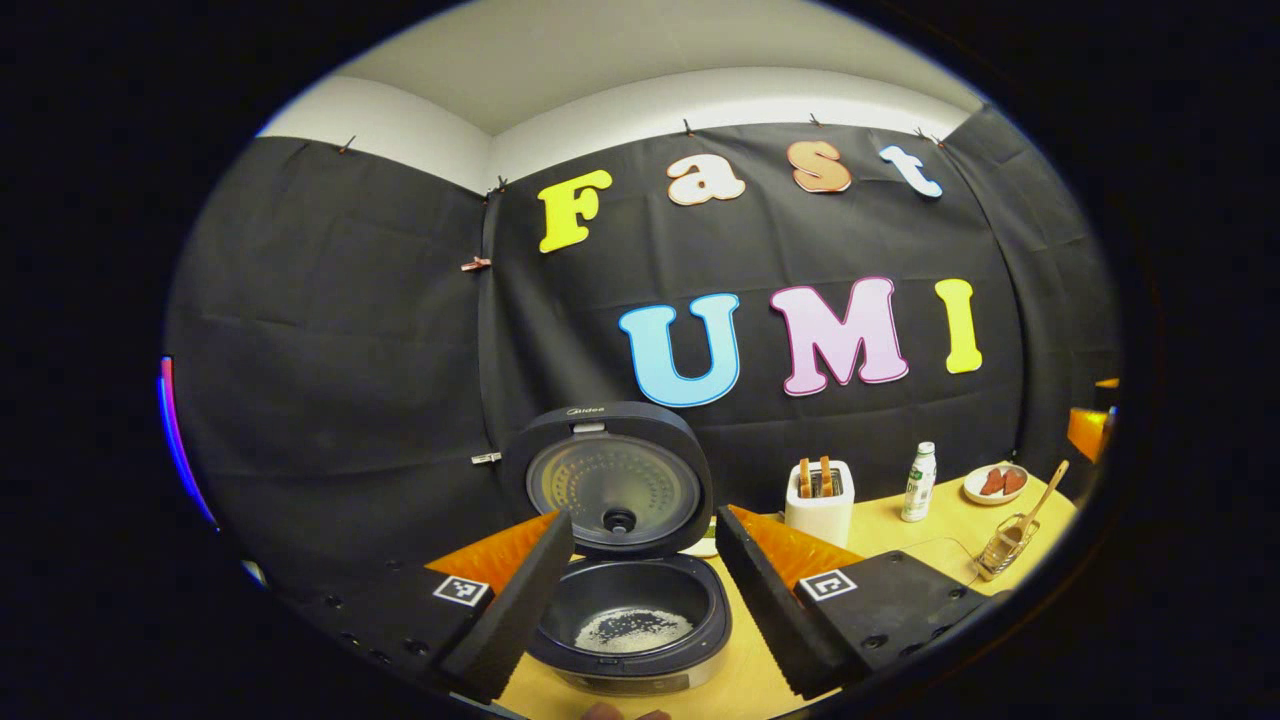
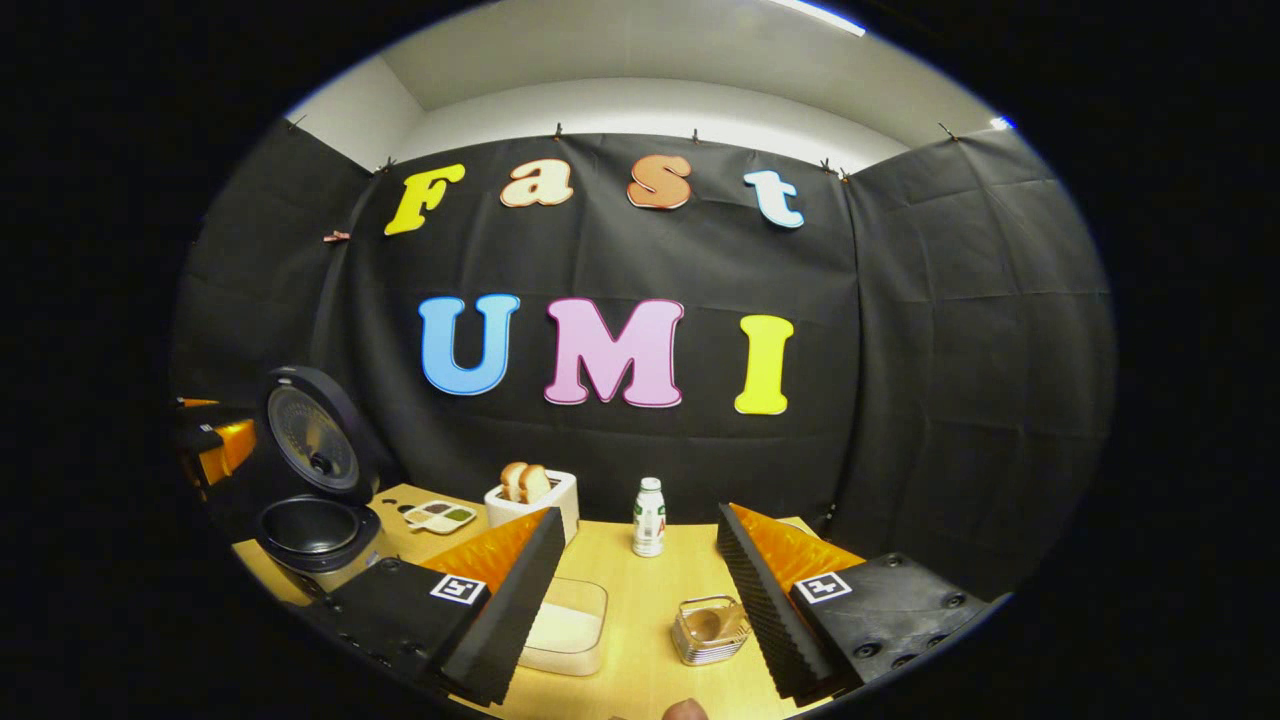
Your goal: Close the left gripper, press the button to open the rice cooker; take a wooden spoon from the chopstick holder with the right hand, scoop a spoonful of rice and pour it into the rice cooker, then put the wooden spoon back into the chopstick holder.
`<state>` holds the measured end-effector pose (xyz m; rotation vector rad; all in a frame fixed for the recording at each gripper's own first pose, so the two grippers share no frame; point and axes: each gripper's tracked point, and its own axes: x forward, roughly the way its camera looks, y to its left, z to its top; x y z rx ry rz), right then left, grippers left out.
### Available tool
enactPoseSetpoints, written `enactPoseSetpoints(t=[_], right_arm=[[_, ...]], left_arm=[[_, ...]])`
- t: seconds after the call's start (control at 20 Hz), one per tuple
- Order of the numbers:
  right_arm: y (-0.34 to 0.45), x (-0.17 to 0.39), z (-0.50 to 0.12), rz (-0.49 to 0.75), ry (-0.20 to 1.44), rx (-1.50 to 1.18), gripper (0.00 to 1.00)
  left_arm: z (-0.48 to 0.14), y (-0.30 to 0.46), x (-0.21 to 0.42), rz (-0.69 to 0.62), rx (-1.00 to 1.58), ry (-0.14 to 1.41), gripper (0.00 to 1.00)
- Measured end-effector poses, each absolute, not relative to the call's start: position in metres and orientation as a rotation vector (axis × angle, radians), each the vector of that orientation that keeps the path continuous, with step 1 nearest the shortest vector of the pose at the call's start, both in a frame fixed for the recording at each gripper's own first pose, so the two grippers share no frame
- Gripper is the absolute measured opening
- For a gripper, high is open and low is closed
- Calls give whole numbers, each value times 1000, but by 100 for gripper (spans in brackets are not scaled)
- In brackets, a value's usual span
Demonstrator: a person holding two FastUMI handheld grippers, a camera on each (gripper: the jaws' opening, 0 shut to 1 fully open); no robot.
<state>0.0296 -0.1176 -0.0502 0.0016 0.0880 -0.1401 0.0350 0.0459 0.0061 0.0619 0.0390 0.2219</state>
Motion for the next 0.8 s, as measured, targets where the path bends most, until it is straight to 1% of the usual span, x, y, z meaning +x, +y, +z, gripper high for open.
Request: enactPoseSetpoints(t=[0.15,0.55,0.8], right_arm=[[-147,41,-67,-165,118,8,96],[-232,73,-134,-278,244,87,96],[-253,80,-189,-343,340,209,95]], left_arm=[[7,44,32,244,59,34,97],[6,35,23,301,56,51,97],[2,30,21,330,57,81,97]])
